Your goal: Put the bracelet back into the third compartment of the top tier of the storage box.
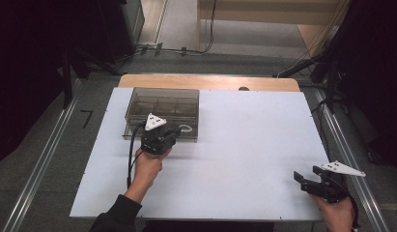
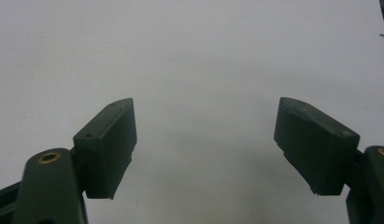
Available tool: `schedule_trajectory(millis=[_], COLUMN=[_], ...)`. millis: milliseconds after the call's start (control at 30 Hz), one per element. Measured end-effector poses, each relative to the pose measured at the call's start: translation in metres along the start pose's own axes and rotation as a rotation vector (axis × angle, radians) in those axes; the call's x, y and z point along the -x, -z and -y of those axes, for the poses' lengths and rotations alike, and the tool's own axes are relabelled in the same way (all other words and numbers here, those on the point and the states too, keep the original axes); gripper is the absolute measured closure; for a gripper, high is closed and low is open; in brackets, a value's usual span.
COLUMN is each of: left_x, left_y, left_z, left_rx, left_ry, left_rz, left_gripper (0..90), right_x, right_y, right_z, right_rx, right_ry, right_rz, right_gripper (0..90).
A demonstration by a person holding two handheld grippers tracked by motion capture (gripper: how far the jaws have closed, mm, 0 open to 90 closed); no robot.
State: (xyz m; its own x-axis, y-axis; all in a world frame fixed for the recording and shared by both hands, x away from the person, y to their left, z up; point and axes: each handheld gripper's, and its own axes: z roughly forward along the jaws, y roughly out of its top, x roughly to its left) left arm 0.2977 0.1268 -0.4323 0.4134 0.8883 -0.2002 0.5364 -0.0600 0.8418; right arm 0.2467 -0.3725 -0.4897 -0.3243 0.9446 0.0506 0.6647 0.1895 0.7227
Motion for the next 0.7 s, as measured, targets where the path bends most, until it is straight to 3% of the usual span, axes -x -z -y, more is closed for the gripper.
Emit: schedule_trajectory(millis=[467,700], left_x=[-0.0021,-0.0007], left_y=[0.0018,0.0046], left_z=[-0.0003,-0.0002], left_rx=[0.009,0.025], left_ry=[0.011,0.009], left_rz=[0.016,0.014], left_gripper=[80.0,61.5], right_x=[0.0001,-0.0004], right_y=[-0.0005,0.0005], right_z=[-0.0001,0.0], right_rx=[-0.003,0.0], right_ry=[-0.001,0.002], right_rz=[0.0,0.0], right_gripper=[19.9,19.9])
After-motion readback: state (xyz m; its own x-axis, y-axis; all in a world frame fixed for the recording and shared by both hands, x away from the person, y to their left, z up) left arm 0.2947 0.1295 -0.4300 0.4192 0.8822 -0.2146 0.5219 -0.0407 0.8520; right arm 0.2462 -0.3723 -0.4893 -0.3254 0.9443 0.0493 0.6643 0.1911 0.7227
